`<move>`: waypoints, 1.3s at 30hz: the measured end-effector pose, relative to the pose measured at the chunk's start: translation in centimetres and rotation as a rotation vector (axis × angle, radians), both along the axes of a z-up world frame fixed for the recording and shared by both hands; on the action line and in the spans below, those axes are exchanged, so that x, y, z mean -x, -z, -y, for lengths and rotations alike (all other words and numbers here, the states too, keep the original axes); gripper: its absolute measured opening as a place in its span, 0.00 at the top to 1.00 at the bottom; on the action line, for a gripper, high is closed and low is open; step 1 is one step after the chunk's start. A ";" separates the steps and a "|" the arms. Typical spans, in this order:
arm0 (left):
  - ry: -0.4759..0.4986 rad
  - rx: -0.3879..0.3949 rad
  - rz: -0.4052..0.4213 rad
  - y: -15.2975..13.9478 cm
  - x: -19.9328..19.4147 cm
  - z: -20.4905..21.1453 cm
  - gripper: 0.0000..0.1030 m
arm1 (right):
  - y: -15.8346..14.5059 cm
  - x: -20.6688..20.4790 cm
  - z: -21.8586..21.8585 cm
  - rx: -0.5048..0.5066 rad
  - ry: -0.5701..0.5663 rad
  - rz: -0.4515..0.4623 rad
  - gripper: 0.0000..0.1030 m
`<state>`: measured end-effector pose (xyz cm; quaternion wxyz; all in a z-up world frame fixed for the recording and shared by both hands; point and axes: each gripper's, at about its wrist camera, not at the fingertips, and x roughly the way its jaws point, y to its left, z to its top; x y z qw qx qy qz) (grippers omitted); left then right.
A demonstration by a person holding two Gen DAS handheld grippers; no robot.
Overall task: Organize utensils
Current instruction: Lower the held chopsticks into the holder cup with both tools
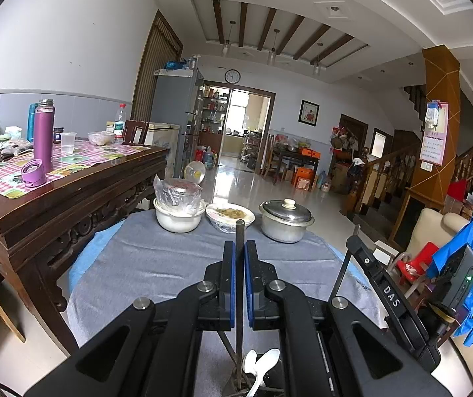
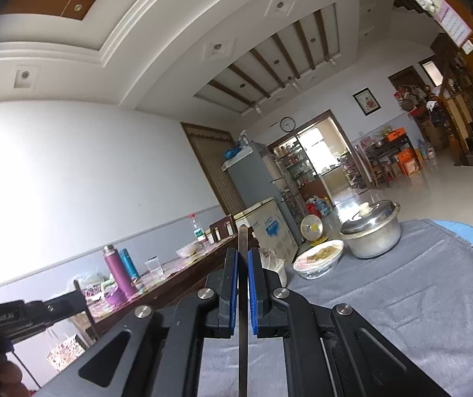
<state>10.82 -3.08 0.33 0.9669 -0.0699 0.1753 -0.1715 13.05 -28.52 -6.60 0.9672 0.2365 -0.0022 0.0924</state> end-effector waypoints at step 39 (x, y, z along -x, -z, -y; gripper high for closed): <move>0.001 -0.019 -0.070 1.9 -0.3 0.2 0.95 | 0.4 5.0 -1.3 0.128 -0.110 -0.034 0.93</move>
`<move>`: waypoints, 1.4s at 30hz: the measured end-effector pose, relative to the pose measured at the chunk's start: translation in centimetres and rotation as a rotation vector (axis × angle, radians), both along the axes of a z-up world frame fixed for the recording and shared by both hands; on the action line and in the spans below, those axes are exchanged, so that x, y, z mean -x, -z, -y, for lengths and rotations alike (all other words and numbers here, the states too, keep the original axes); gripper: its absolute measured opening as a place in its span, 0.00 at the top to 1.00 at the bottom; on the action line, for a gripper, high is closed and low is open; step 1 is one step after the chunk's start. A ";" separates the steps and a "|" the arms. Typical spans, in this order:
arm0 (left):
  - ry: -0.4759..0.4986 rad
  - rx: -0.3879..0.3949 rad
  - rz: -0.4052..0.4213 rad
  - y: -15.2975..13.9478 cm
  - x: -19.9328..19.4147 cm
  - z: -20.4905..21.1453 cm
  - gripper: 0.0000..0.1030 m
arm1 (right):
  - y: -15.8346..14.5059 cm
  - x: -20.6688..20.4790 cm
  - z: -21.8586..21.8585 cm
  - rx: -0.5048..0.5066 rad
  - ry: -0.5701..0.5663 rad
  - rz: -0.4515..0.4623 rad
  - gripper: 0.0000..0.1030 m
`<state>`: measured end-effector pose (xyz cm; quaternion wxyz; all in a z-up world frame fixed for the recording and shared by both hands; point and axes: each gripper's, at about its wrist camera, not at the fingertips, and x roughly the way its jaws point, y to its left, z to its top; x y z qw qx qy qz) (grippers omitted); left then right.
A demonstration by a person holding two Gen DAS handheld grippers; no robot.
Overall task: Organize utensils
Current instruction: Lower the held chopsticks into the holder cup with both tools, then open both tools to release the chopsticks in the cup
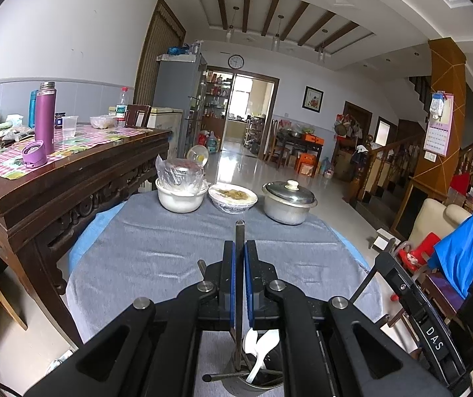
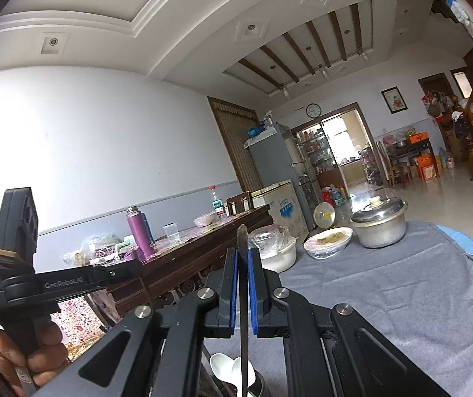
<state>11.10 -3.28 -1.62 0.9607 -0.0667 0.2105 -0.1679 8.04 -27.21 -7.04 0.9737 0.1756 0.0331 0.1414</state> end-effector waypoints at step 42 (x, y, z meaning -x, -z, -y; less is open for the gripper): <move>0.008 -0.039 -0.067 1.7 -0.7 0.5 0.95 | 1.1 -0.8 -2.1 0.065 -0.153 -0.084 0.90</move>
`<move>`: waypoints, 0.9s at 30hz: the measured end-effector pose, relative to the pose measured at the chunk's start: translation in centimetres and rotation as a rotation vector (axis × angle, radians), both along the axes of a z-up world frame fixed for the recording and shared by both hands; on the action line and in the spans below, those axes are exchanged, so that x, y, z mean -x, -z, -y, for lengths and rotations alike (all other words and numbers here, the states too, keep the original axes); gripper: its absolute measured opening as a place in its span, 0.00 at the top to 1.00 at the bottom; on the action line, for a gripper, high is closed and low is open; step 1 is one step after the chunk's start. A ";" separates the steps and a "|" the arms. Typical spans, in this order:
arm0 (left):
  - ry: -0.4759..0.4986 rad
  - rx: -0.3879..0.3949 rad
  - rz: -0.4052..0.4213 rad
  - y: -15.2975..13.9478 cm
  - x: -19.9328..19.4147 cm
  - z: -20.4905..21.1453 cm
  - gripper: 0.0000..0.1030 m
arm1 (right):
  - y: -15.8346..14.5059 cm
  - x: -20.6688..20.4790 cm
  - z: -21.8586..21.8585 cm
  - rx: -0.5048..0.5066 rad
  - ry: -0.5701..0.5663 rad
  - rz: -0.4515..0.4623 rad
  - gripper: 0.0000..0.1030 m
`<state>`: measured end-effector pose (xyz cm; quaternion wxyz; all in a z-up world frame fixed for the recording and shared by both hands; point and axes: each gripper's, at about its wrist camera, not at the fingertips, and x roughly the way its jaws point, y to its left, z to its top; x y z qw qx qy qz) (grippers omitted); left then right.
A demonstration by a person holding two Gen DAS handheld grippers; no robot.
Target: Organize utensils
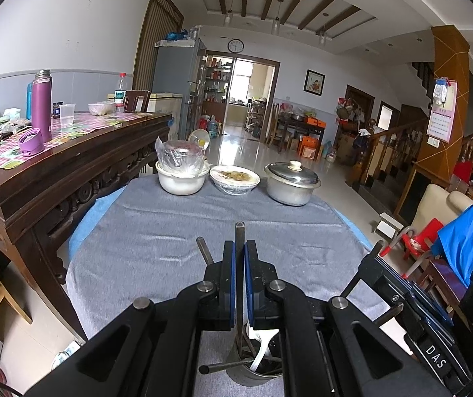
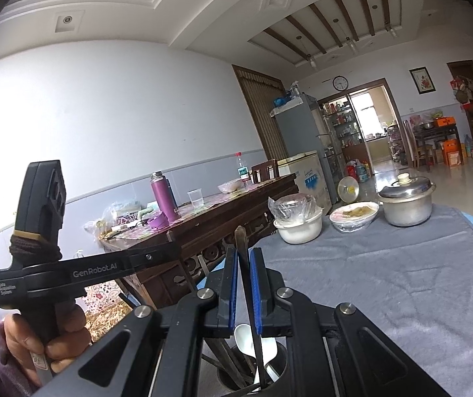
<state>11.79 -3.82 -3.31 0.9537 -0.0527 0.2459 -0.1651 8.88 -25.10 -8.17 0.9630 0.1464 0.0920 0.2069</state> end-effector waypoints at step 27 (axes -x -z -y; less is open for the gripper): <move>-0.028 -0.073 0.048 -0.7 1.4 -0.4 0.27 | -0.3 1.9 1.3 -0.065 0.050 -0.007 0.51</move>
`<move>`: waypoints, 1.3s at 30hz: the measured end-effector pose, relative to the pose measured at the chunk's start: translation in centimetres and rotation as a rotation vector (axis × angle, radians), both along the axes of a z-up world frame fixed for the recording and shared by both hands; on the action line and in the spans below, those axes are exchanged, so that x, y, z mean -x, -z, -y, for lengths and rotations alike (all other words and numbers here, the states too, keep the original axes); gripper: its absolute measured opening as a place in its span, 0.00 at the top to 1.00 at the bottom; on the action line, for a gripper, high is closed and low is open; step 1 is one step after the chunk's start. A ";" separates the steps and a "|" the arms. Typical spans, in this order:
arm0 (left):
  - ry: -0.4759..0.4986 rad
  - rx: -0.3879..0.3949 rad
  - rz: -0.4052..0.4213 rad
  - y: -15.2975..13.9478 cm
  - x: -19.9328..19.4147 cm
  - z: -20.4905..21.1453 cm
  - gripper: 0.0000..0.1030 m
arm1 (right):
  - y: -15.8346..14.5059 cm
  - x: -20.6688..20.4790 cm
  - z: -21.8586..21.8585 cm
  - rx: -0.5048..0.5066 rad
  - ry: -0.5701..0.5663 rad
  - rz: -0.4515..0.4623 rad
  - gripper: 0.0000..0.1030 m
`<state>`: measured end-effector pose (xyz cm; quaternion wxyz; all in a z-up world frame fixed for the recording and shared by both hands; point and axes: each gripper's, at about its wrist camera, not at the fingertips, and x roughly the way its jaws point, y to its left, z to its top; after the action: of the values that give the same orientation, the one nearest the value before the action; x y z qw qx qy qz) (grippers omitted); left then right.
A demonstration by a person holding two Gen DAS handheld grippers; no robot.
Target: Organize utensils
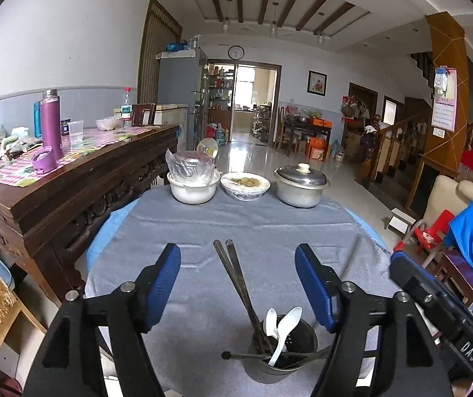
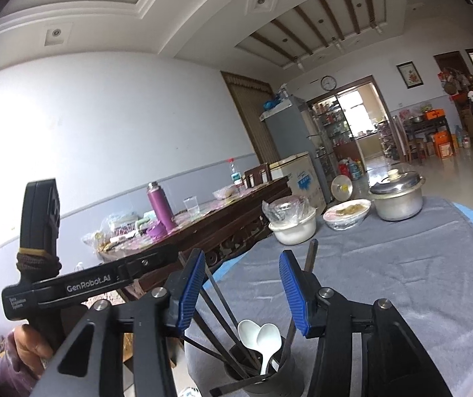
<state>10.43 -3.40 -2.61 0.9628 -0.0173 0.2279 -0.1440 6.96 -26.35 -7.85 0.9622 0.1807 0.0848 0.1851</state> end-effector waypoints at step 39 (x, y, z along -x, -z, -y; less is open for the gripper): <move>-0.131 -0.261 -0.038 -1.6 10.6 -5.0 0.03 | -2.4 13.5 -6.3 0.231 0.408 -0.381 0.26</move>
<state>-0.15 1.61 -1.05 0.9597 0.0904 0.2614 -0.0495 -6.53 -20.08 -5.43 0.9605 0.1147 0.2465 -0.0601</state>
